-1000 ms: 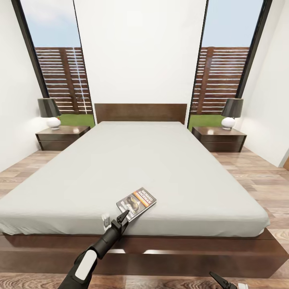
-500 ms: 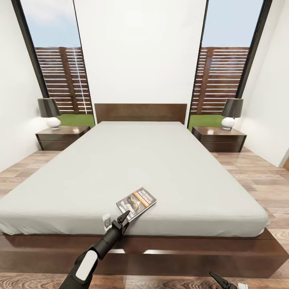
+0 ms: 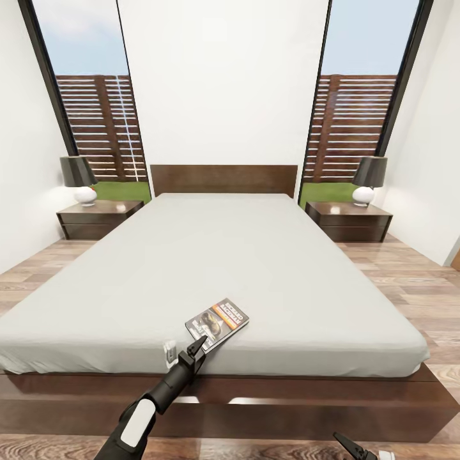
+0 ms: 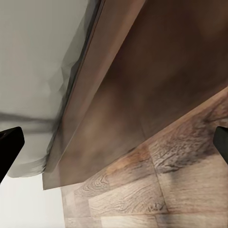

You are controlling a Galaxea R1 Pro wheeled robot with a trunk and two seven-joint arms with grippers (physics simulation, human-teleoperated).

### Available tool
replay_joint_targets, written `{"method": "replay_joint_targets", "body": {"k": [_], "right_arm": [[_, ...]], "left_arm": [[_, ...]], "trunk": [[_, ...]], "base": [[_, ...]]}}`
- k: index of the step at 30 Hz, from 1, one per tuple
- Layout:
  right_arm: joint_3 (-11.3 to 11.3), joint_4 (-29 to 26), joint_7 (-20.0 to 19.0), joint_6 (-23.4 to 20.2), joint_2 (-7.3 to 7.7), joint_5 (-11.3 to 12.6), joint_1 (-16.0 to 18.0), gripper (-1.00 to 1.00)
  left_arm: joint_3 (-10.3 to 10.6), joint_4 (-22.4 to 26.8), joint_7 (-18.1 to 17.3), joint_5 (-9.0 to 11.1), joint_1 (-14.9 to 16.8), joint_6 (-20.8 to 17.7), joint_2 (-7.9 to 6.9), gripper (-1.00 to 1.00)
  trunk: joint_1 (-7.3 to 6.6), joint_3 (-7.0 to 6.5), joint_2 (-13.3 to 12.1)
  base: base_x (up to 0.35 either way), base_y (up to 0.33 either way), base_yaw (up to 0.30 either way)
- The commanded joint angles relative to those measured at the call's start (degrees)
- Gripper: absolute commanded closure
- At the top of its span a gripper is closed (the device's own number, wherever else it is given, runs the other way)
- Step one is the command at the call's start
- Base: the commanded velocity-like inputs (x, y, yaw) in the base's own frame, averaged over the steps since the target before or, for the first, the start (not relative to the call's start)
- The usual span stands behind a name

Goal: In the bedroom, move the book from the bed onto either nightstand, and place the two sandals side by side next to the bed.

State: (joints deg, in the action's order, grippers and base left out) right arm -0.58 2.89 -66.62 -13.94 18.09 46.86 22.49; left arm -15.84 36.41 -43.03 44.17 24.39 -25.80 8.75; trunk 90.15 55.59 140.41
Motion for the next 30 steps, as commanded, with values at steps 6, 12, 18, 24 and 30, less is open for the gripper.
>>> {"method": "replay_joint_targets", "body": {"k": [6, 12, 18, 24, 30], "right_arm": [[-0.1, 0.19, -0.26, -0.56, 0.01, 0.25, 0.07, -1.0], [-0.12, 0.19, -0.26, -0.56, 0.01, 0.25, 0.08, -1.0], [-0.12, 0.19, -0.26, -0.56, 0.01, 0.25, 0.09, -1.0], [-0.13, 0.19, -0.26, -0.56, 0.01, 0.25, 0.09, -1.0], [-0.13, 0.19, -0.26, -0.56, 0.01, 0.25, 0.09, -1.0]], "left_arm": [[-0.25, -0.02, -0.12, 0.16, 0.04, -0.48, 0.11, -1.0], [-0.25, -0.02, -0.12, 0.19, 0.04, -0.48, 0.12, -1.0], [-0.25, -0.02, -0.12, 0.17, 0.04, -0.48, 0.12, -1.0], [-0.22, -0.02, -0.12, 0.16, 0.04, -0.48, 0.13, -1.0], [-0.21, -0.02, -0.18, 0.18, 0.04, -0.48, 0.13, -1.0]], "trunk": [[-0.01, 0.05, 0.02], [-0.01, 0.05, 0.02], [-0.01, 0.05, 0.02], [-0.01, 0.05, 0.02], [-0.01, 0.05, 0.02]], "base": [[0.0, 0.0, 0.0], [0.0, 0.0, 0.0], [0.0, 0.0, 0.0], [0.0, 0.0, 0.0], [0.0, 0.0, 0.0]]}}
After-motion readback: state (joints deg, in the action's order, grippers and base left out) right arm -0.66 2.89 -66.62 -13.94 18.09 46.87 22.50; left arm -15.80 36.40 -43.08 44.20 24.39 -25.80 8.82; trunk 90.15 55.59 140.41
